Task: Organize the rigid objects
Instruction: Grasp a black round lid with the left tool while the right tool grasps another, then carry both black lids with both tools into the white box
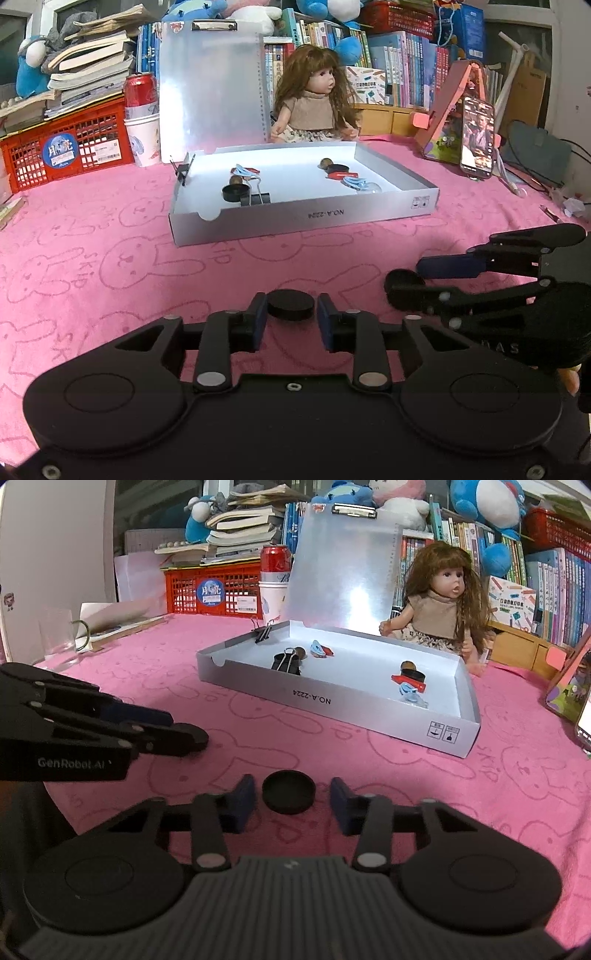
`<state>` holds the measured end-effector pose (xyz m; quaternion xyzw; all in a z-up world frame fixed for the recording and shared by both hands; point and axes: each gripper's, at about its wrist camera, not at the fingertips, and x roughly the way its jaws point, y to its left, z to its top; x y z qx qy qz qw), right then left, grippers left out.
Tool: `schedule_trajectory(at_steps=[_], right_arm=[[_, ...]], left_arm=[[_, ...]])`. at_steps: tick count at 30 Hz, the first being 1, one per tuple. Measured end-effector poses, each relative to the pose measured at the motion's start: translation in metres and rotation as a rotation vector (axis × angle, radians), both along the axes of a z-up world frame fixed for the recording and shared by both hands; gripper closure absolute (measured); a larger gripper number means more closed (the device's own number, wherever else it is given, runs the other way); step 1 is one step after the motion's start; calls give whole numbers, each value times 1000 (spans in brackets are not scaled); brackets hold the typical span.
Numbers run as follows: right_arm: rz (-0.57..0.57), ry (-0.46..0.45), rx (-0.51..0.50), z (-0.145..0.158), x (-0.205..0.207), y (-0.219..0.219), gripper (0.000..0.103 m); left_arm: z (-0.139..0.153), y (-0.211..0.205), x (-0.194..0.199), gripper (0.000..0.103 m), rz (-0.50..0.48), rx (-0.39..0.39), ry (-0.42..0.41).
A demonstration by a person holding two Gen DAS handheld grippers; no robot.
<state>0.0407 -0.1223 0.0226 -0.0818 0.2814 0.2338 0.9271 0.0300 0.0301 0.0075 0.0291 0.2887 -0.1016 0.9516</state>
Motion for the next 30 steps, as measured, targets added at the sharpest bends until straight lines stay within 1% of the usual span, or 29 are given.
schedule_trajectory(at_steps=[1, 2, 9, 10, 12, 13, 16, 23, 30], right_arm=[[-4, -7, 0, 0, -1, 0, 65], [-9, -11, 1, 0, -2, 0, 65], [-48, -21, 23, 3, -3, -4, 66], [-51, -22, 22, 3, -3, -4, 66], [-58, -26, 21, 4, -3, -4, 66], [-63, -27, 21, 4, -2, -4, 66], [-78, -27, 24, 5, -1, -4, 66], [-111, -27, 24, 6, 2, -4, 66], [-152, -35, 42, 16, 10, -6, 66]], left_arm=[[-1, 0, -1, 66, -3, -2, 1], [-1, 0, -1, 65, -4, -1, 1], [-9, -4, 0, 64, -5, 17, 17], [-10, -5, 0, 65, -6, 22, 13], [-10, -5, -1, 74, -2, 24, 8], [-10, -5, -1, 76, -2, 23, 6], [-8, -4, 0, 76, -3, 2, 11], [-1, -6, -3, 76, -9, 5, -21], [12, -6, 7, 76, 8, -9, -44]])
